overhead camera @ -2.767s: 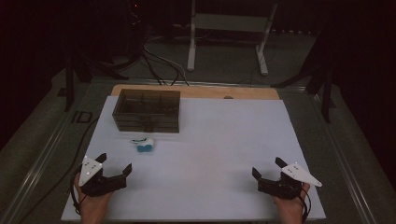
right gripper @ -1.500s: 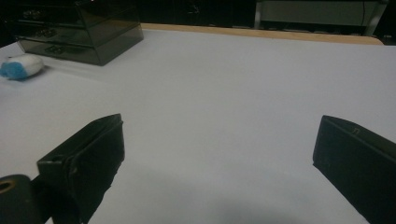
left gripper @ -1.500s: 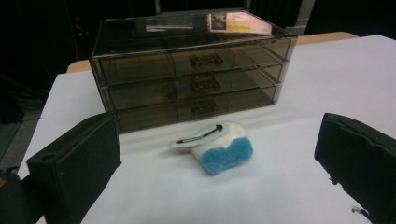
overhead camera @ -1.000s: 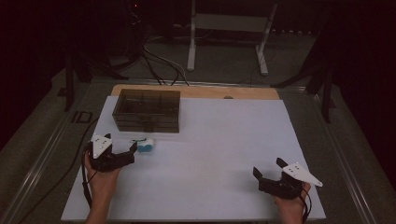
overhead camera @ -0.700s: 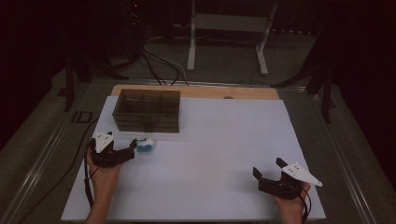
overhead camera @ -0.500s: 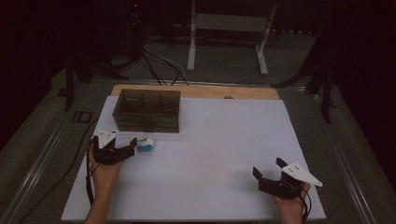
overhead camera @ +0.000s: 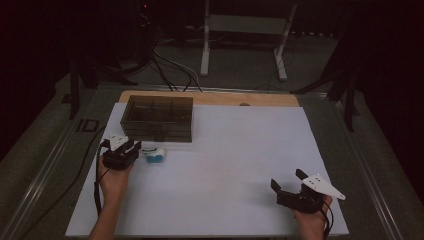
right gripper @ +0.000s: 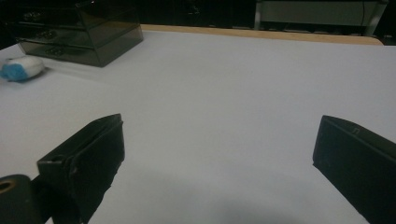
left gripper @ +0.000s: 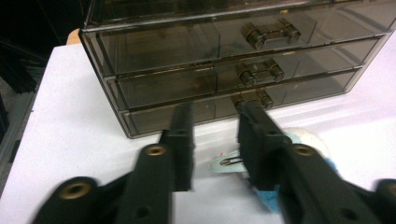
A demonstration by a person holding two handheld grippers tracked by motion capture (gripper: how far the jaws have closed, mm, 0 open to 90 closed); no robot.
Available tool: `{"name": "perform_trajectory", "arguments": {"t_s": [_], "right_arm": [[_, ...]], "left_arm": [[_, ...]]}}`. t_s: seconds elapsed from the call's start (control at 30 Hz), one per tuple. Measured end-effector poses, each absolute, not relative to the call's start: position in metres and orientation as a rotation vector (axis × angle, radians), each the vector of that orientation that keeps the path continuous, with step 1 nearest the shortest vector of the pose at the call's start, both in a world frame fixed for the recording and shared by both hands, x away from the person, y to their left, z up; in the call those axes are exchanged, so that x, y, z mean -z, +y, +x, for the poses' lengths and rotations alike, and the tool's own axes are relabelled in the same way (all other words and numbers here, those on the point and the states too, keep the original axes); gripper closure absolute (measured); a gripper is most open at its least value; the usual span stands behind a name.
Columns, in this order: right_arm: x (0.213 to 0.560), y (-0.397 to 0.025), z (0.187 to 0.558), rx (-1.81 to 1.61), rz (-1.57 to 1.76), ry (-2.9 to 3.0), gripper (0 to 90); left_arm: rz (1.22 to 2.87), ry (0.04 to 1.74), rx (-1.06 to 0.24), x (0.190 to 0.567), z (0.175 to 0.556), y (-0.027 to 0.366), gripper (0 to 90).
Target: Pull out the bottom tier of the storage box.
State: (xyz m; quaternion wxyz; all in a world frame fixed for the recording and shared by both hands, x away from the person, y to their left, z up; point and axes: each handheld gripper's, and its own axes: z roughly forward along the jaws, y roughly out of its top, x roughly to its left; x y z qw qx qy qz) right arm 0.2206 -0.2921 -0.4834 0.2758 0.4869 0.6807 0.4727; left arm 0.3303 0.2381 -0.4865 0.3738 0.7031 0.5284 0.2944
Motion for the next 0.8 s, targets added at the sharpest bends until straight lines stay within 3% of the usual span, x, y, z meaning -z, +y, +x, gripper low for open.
{"name": "perform_trajectory", "arguments": {"t_s": [0.2,0.8], "right_arm": [[0.484,-0.292,0.221,-1.270,1.311,1.830,2.3],[0.484,-0.293,0.221,-1.267,1.316,1.832,2.3]], "left_arm": [[1.807,1.370,-0.728,0.492,0.336,0.238,90.0],[1.852,1.537,-0.684,0.516,0.349,0.242,90.0]]}}
